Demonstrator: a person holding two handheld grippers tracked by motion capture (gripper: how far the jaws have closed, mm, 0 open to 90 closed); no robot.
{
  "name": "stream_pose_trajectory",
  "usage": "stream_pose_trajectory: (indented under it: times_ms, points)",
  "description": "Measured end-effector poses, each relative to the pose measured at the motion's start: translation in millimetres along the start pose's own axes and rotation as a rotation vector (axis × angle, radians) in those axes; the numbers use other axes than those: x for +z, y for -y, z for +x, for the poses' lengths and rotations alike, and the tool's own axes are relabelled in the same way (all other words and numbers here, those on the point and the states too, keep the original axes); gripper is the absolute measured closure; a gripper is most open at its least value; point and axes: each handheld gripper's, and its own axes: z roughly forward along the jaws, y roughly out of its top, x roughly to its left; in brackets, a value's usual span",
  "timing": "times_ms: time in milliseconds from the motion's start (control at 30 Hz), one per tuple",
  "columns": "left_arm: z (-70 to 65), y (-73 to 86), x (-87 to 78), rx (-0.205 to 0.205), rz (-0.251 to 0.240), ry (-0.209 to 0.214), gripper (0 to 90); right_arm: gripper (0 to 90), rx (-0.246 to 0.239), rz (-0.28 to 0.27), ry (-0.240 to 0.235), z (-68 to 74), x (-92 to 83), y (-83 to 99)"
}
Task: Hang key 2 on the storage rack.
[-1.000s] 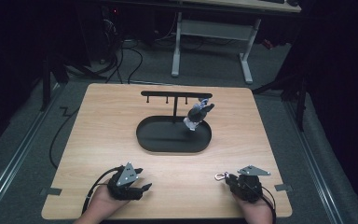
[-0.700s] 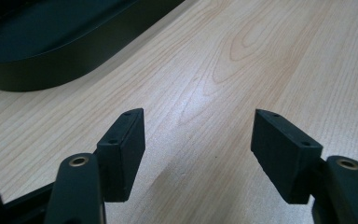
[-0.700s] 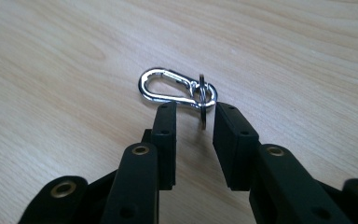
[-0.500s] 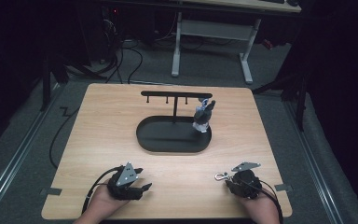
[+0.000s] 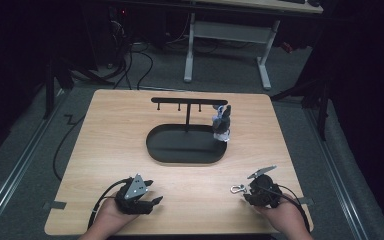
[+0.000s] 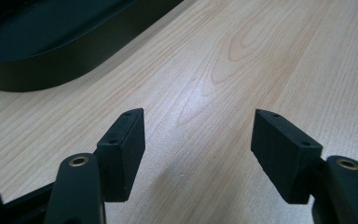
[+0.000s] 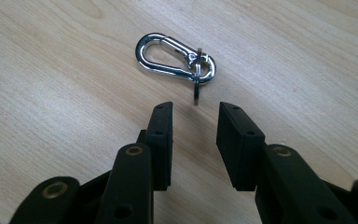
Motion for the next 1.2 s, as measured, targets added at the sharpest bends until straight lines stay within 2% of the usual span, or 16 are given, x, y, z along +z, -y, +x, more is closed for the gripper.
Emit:
stream_pose_trajectory:
  times_ms: [200,267,400,567,767,900,1200]
  points:
    - [0.2,0.1,0.1,0.0,0.002,0.0,35.8,67.0,-0.006,0.047,0.004,-2.8,-4.9,-9.5]
    - [0.3,0.1,0.2,0.0,0.002,0.0,35.8,67.6,0.004,0.057,0.002,-2.7,-4.6,-11.7]
    - [0.2,0.1,0.1,0.001,0.002,0.001,35.8,70.3,-0.006,0.067,0.002,-2.3,-1.4,-16.0]
    - [0.2,0.3,-0.1,0.003,0.005,0.0,35.8,75.3,-0.023,0.069,-0.005,-0.6,1.8,-21.9]
    - [0.4,0.6,0.2,0.006,0.009,-0.002,35.8,88.4,-0.023,0.07,-0.007,-0.8,7.2,-23.5]
    - [0.5,0.8,0.4,0.006,0.011,-0.002,35.9,89.1,-0.012,0.069,-0.024,-2.5,6.8,-22.4]
    - [-0.1,0.3,0.0,0.006,0.001,-0.007,36.1,89.2,0.0,0.042,-0.073,-7.3,-8.7,-20.1]
